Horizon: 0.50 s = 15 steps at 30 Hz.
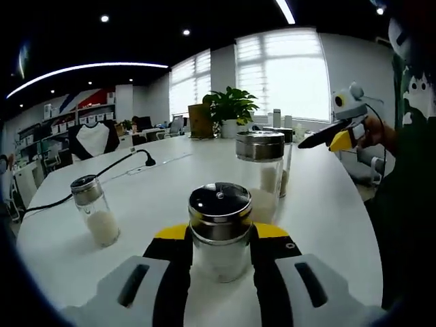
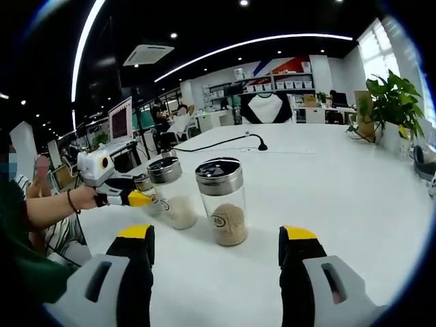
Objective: Rotate the seasoning bottle until the label or dispensing opening points toward the visible target arrow and the bottle remains upright within the marked orientation range
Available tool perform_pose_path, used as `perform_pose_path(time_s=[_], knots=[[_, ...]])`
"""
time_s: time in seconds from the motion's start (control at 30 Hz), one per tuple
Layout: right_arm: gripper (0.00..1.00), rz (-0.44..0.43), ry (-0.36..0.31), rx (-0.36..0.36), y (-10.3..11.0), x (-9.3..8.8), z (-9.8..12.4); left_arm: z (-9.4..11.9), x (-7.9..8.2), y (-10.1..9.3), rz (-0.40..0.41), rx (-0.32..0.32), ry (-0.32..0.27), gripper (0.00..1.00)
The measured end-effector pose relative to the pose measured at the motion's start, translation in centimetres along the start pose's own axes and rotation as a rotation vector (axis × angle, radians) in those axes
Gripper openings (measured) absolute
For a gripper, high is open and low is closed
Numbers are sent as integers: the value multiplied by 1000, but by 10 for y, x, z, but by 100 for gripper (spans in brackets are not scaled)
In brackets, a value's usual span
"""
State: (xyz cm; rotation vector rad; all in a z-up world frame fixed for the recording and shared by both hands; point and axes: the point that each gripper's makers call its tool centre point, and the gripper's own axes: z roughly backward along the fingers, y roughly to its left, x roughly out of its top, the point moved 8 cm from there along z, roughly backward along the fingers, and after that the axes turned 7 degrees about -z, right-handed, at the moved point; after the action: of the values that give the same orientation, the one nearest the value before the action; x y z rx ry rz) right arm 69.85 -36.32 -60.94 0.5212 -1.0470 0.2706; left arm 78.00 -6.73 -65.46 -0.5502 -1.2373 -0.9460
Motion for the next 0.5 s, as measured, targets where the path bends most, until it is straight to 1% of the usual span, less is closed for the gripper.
perform_pose_path(time_s=[0.07, 0.17, 0.3, 0.43, 0.5], knots=[[75, 1, 2, 1, 0, 0, -1, 0, 0, 1, -5, -14, -1, 35], [75, 5, 2, 1, -1, 1, -1, -1, -1, 4, 0, -56, -6, 35], [75, 4, -1, -4, -2, 3, -1, -1, -2, 6, 0, -93, -10, 35], [75, 6, 2, -4, -2, 3, -1, -1, -2, 7, 2, -109, -13, 35], [75, 2, 5, -3, -1, 2, -1, -2, -2, 7, 16, -111, -12, 35]])
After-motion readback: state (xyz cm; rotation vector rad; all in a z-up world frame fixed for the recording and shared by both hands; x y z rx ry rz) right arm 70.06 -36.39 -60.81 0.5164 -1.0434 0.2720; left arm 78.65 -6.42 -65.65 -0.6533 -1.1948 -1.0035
